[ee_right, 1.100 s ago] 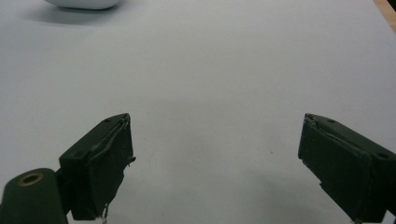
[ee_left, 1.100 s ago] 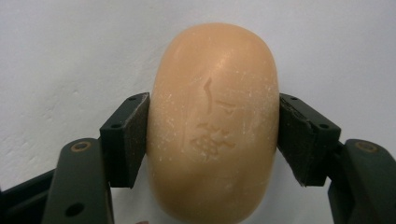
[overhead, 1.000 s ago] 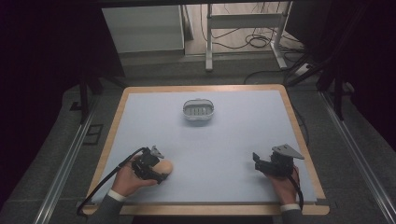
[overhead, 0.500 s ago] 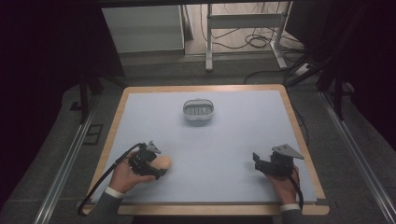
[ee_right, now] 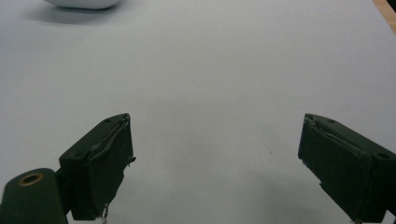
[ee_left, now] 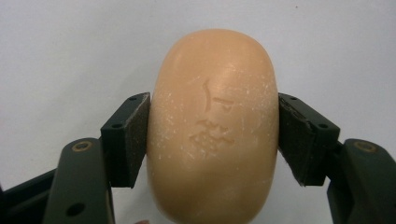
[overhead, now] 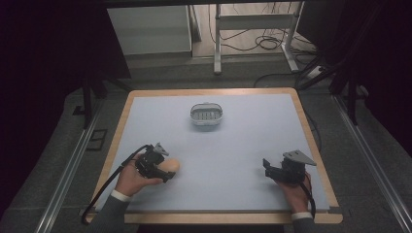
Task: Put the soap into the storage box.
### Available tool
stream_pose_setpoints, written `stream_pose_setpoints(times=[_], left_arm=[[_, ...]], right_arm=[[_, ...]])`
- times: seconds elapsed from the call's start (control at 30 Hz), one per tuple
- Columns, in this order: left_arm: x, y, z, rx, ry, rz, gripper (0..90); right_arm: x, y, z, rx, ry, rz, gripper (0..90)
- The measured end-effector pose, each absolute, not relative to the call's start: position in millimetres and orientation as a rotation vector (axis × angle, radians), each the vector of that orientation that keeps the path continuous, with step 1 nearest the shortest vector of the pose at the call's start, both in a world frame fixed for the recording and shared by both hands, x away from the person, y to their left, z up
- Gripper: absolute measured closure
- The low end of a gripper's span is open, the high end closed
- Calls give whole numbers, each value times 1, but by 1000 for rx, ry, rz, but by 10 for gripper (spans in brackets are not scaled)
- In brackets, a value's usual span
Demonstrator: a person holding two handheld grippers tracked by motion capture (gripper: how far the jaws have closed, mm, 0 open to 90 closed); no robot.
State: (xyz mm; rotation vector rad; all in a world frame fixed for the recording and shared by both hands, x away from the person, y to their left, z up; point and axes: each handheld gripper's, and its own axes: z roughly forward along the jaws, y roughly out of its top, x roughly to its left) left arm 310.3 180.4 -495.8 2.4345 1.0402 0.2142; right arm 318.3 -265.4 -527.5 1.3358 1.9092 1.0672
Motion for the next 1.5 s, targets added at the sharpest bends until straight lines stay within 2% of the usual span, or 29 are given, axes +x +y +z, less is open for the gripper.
stream_pose_setpoints(times=[1.5], left_arm=[[331,168,-472,2403,1009,253,319]], right_arm=[[319,-265,-528,1336,1917,1057,103]])
